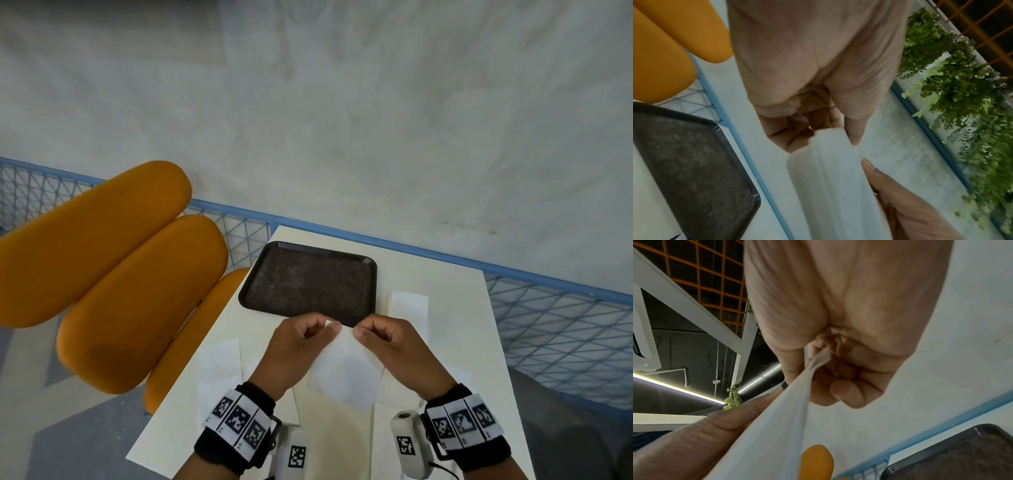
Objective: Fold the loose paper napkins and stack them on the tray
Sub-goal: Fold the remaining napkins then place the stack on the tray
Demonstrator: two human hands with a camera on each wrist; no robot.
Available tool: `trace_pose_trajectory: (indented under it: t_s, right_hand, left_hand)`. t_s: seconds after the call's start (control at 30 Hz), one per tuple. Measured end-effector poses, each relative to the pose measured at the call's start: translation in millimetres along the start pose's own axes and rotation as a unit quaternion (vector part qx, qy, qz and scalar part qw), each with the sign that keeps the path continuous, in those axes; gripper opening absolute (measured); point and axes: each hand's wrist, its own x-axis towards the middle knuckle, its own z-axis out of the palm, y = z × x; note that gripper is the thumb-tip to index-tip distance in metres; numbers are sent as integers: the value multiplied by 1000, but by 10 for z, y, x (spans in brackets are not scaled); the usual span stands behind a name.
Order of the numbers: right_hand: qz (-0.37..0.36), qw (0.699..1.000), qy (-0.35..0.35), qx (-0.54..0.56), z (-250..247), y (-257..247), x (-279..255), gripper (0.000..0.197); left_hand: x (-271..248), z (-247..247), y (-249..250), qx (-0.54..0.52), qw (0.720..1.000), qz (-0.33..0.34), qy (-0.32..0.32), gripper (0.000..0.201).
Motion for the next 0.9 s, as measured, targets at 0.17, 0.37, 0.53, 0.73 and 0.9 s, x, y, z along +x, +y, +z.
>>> trace_pose_trajectory:
  t_s: [0.17,0.37,0.53,0.73,0.9]
  right_hand:
    - [-38,998,-33,-26,-102,78,95,19]
    - [0,1000,22,17,-286,305,110,30]
    - [77,975,103,183,-234,588,-104,25]
    - [126,968,111,186,-203,1053,-81,18]
    - [202,937,264,109,-671,1732,362,15]
  left_hand:
    - [80,146,65,35,999,11,7,17]
    - [177,248,33,-54,993,-47,91,12]
    - [283,492,13,-68,991,-71,89,12]
    - [372,673,-119,-111,983,-117,90,17]
    - [167,415,-667,-71,971,-219,61,18]
